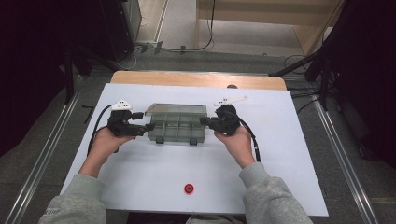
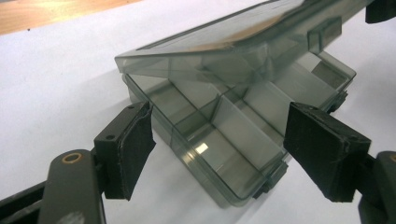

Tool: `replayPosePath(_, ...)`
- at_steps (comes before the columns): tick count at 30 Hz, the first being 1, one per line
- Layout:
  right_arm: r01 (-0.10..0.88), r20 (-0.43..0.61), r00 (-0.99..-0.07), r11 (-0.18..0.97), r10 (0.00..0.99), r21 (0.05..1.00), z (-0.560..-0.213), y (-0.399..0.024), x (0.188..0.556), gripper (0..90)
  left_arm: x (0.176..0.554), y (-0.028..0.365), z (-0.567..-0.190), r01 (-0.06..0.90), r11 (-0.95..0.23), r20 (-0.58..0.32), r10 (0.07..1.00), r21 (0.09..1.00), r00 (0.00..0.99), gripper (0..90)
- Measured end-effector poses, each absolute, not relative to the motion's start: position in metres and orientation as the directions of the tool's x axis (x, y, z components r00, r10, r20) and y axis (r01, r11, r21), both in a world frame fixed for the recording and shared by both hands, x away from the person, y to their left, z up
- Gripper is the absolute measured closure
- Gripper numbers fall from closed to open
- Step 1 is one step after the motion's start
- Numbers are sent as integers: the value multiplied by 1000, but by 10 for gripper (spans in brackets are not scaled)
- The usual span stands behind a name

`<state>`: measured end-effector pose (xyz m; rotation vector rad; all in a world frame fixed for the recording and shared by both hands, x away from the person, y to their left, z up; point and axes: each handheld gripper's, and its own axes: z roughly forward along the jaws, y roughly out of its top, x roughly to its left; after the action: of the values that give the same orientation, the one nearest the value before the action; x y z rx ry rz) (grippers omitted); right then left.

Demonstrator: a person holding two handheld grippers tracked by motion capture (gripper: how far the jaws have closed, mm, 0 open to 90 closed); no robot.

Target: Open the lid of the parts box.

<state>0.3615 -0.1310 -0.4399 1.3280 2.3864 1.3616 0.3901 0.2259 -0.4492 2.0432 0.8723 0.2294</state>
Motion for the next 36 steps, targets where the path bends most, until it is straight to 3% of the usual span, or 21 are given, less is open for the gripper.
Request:
replayPosePath(15,641,317,-595,198,738,742,-430,-129,371,900,410,223,-449,508,-332,-169,683,795,711,241)
replayPosePath(17,642,316,-591,196,742,741,-429,-128,373,900,412,222,-449,502,-338,-156,687,796,710,297)
replayPosePath(28,645,311,-574,184,758,741,-425,-128,378,900,423,220,-447,493,-308,-157,700,813,697,302)
replayPosePath(36,647,318,-563,167,763,744,-425,-128,381,900,430,219,-447,495,-287,-160,715,820,680,403)
